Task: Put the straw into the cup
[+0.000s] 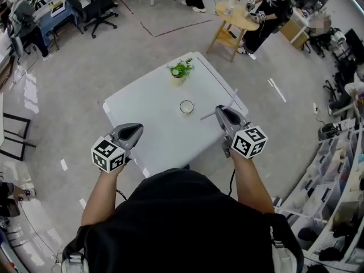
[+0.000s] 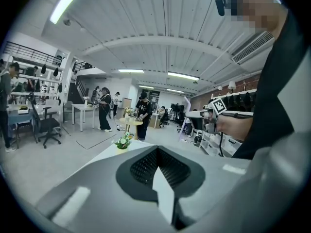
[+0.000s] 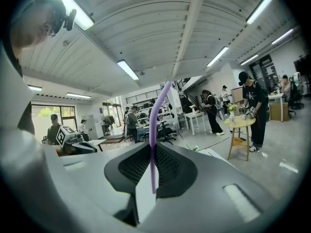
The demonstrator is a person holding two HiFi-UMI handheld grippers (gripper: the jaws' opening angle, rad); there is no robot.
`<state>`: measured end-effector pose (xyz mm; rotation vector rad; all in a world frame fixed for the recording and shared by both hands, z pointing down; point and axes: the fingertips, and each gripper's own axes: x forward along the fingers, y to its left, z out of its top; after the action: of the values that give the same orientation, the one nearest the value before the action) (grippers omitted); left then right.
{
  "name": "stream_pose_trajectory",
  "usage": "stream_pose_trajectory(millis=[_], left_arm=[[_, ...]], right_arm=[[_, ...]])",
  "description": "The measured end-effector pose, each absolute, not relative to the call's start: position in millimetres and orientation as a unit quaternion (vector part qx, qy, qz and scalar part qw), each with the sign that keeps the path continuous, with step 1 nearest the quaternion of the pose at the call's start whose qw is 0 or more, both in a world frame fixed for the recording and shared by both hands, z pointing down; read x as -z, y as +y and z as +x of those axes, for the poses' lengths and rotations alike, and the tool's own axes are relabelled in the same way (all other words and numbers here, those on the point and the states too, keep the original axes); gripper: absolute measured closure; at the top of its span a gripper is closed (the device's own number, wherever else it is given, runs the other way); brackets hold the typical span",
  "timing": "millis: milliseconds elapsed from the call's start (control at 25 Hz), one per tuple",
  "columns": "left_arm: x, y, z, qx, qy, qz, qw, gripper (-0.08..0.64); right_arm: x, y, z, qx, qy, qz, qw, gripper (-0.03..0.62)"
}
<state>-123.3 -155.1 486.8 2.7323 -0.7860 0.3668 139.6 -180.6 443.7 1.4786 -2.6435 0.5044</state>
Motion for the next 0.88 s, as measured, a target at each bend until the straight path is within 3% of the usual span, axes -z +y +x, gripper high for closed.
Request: stream_pose_trajectory(millis=[880], left_arm=[[-493.0,-189.3,-99.9,-0.133,-0.277,0.939,0.152,0.559]], right_arm=[[-456.7,-231.7,147.2,-0.178,-0.868,0.461,0.039,0.534]])
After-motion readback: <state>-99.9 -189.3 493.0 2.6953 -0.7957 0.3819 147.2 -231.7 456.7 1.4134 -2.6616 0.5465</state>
